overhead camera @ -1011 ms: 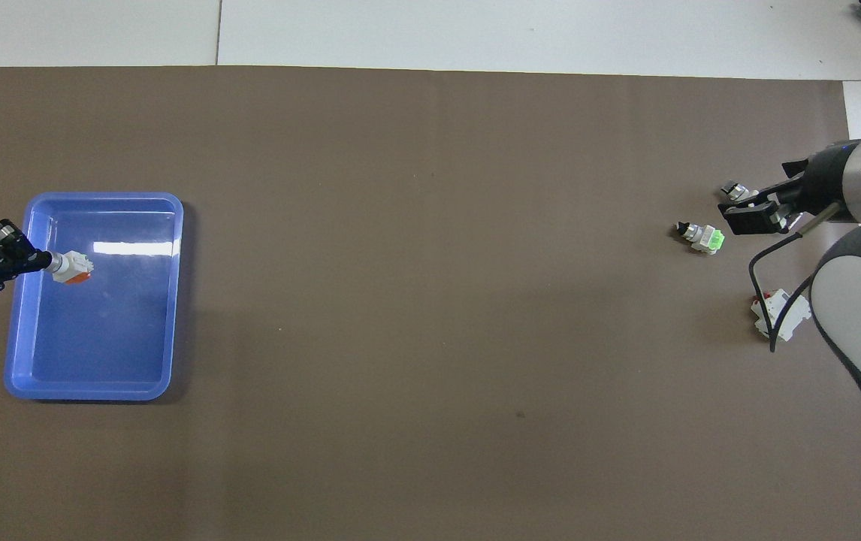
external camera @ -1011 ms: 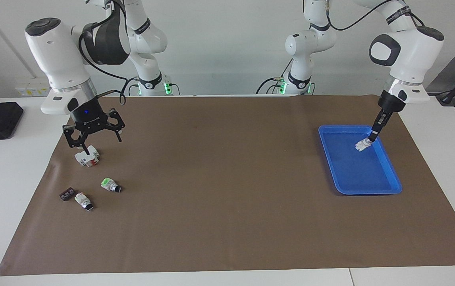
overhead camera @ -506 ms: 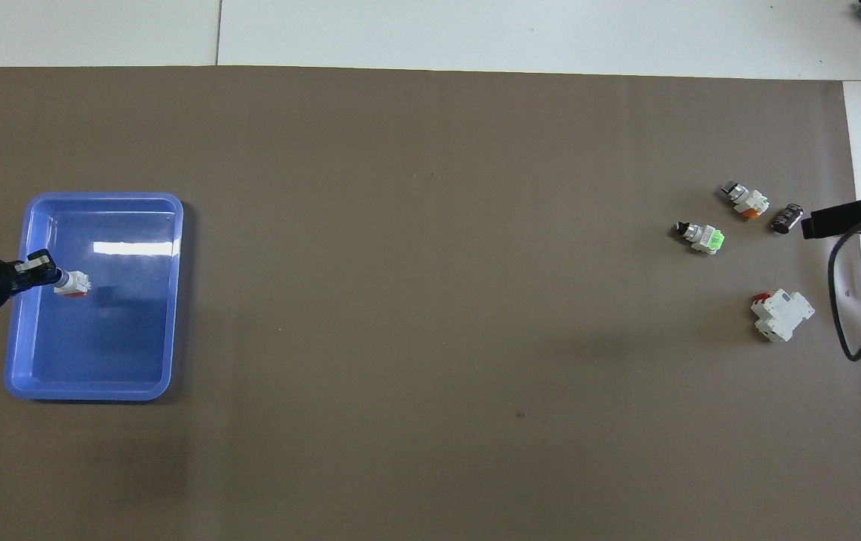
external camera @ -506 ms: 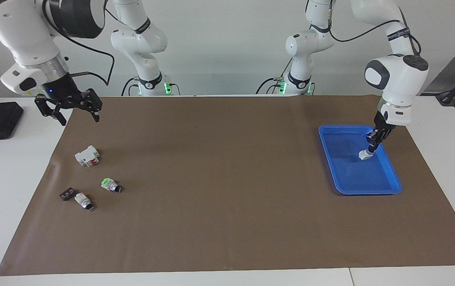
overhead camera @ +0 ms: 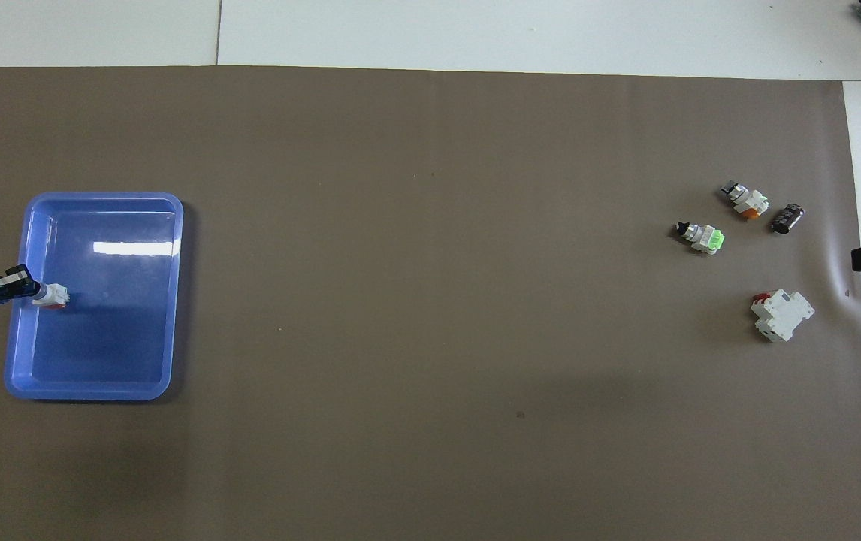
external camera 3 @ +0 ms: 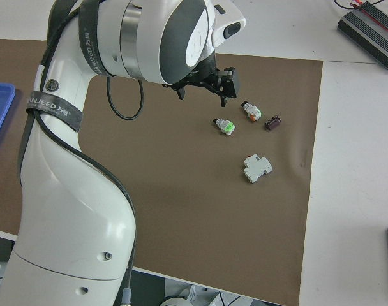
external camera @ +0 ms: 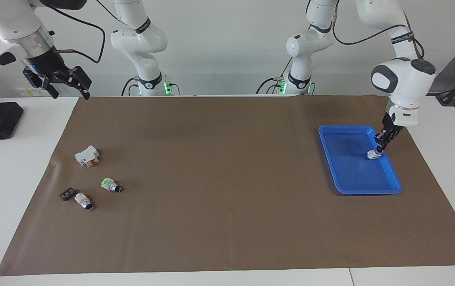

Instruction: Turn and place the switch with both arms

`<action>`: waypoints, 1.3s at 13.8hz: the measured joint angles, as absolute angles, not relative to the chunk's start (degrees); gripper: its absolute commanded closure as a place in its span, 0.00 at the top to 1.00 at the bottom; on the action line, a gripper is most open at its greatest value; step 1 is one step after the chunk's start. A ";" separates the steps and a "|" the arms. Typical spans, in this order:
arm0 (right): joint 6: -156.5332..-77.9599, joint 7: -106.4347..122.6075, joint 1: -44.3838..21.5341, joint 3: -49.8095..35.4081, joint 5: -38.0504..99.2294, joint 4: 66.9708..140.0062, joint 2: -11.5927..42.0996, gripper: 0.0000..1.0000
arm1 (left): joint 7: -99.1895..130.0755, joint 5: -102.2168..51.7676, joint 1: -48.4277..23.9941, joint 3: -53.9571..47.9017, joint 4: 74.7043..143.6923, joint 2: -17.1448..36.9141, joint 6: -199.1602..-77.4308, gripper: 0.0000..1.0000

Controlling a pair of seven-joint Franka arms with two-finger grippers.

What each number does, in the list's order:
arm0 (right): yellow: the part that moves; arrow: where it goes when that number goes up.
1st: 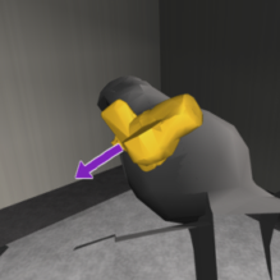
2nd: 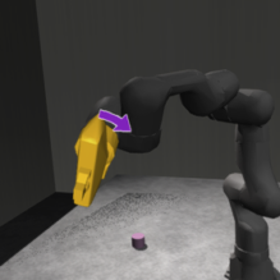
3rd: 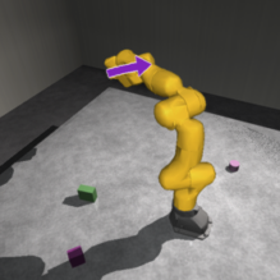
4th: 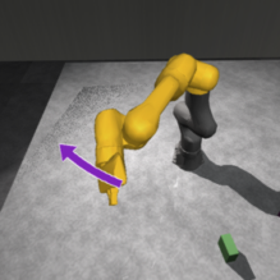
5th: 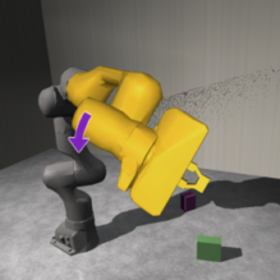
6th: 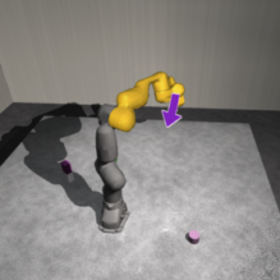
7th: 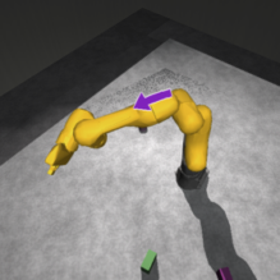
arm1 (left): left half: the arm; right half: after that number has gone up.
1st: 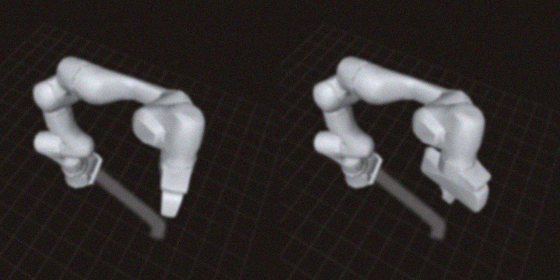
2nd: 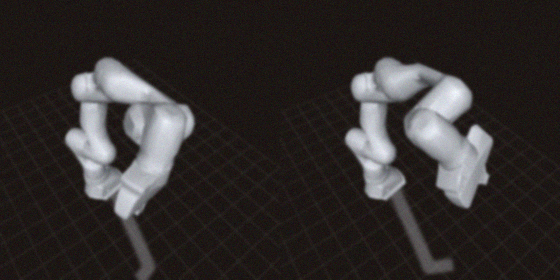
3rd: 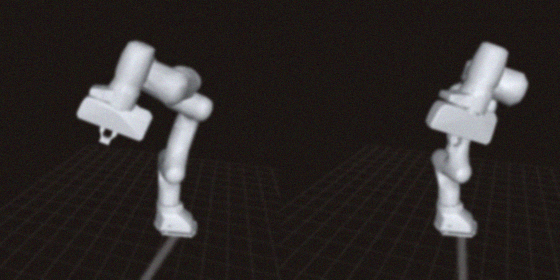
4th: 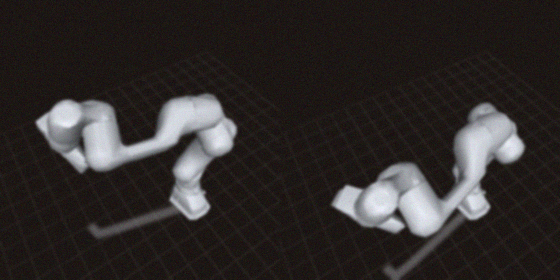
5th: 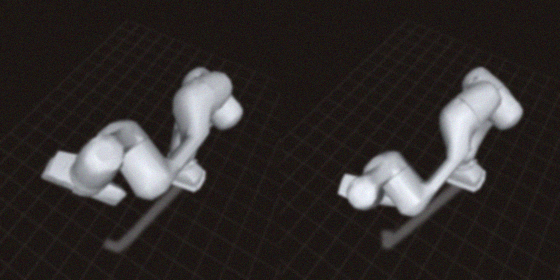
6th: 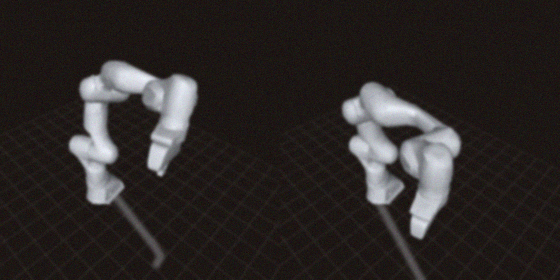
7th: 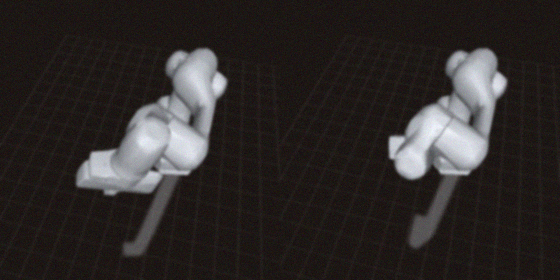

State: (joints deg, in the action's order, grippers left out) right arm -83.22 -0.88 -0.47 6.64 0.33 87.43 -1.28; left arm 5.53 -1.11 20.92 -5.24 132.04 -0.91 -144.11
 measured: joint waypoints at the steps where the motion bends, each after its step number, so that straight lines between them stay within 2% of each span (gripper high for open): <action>1: -83.44 -1.98 -0.46 5.86 0.34 88.02 -1.30 1.00 | 5.53 -1.11 20.99 -5.24 132.75 -0.90 -145.07 0.00; 4: -83.49 -2.44 -0.45 5.10 0.34 88.76 -1.38 1.00 | 5.53 -1.11 21.09 -5.27 133.44 -0.91 -146.16 0.01; 5: -83.48 -2.44 -0.44 5.08 0.35 88.98 -1.56 1.00 | 5.53 -1.11 21.10 -5.30 133.44 -0.91 -146.18 0.27; 6: -83.47 -2.44 -0.46 5.01 0.36 89.19 -1.78 1.00 | 5.51 -1.11 21.10 -5.36 133.45 -0.91 -146.18 0.43; 8: -83.47 -2.44 -0.52 4.82 0.36 89.41 -2.20 1.00 | 5.42 -1.11 21.10 -5.63 133.45 -0.91 -146.18 0.56; 13: -83.48 -2.44 -0.52 4.73 0.36 89.76 -2.60 1.00 | 5.32 -1.11 21.08 -5.99 131.68 -0.98 -143.84 0.57; 18: -83.48 -2.44 -0.52 4.73 0.36 89.86 -2.61 1.00 | 5.24 -1.11 16.74 -6.50 118.53 -1.18 -127.51 0.56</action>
